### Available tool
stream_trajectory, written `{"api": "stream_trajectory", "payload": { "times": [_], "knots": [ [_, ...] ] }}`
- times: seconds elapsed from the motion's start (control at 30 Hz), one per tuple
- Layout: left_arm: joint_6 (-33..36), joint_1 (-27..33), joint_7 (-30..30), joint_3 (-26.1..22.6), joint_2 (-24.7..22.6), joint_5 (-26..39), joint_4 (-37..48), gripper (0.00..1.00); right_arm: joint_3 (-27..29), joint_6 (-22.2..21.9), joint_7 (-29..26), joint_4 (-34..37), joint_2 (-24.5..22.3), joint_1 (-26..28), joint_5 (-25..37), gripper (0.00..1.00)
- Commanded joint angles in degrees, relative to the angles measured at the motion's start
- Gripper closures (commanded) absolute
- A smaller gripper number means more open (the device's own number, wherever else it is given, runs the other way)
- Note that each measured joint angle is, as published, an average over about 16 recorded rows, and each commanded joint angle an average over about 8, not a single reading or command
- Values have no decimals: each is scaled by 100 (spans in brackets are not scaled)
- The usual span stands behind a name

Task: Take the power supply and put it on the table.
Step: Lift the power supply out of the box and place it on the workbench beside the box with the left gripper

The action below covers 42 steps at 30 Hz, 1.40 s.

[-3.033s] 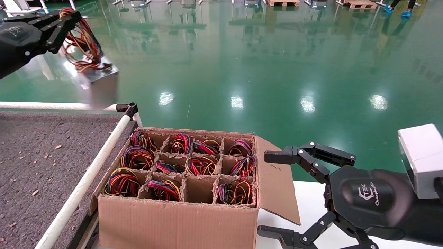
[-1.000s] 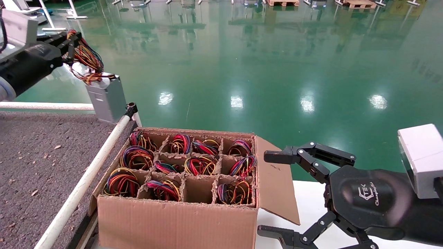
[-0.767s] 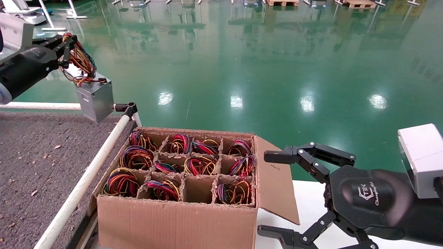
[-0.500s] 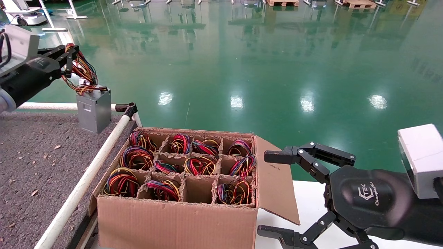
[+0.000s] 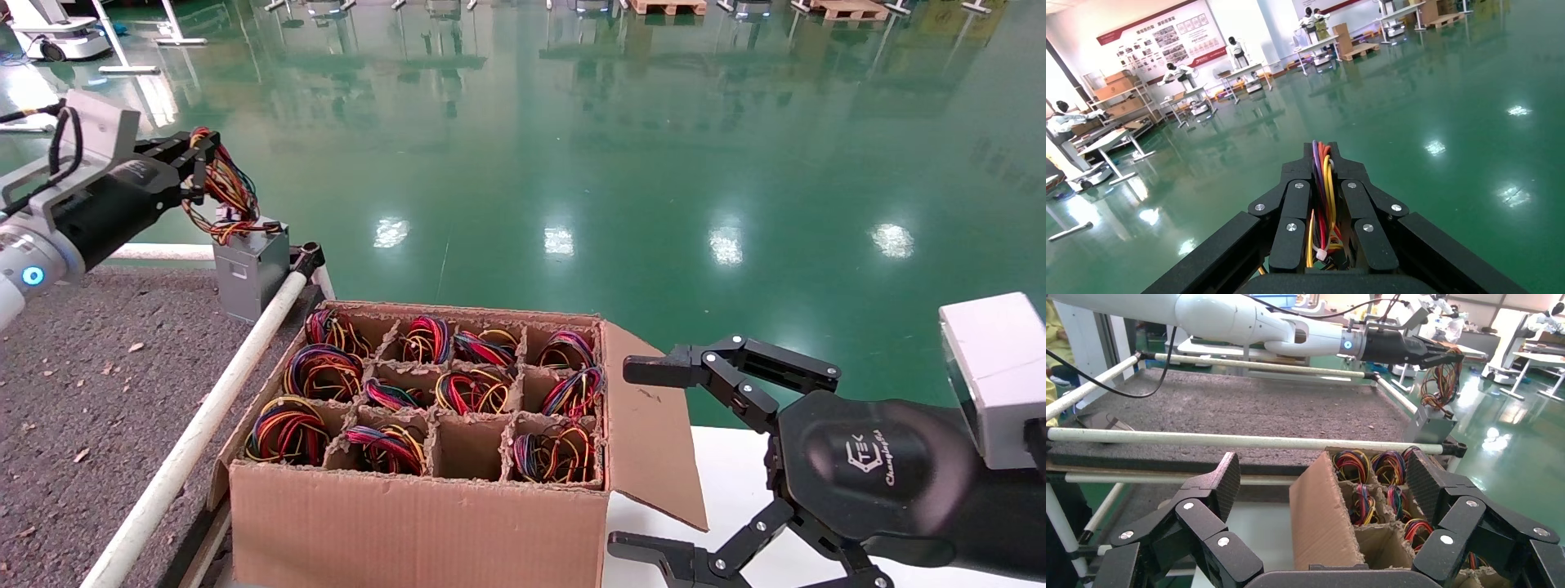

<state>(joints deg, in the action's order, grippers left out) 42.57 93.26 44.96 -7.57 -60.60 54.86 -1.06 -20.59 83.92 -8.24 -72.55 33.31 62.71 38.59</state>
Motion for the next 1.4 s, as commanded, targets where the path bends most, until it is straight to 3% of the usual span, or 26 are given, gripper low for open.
{"api": "stream_trajectory", "payload": {
  "times": [0.03,0.8,0.87,1.07,1.1,1.4],
  "knots": [
    [-11,-11,18,7,-35,-10,27,100,0,0,0,0,0,0,0,0],
    [-264,-98,-97,-80,34,115,208,100,-2,-1,1,0,-1,0,-1,0],
    [-267,-102,-112,-90,36,129,209,86,-2,-1,1,0,-1,0,-1,0],
    [-285,-111,-128,-105,41,148,214,11,-1,-2,1,2,-1,-1,-2,0],
    [-288,-112,-128,-106,41,149,215,3,-1,-2,1,2,-1,-1,-2,0],
    [-288,-113,-128,-109,42,154,212,0,-1,-2,1,2,-1,-1,-2,0]
  ]
}}
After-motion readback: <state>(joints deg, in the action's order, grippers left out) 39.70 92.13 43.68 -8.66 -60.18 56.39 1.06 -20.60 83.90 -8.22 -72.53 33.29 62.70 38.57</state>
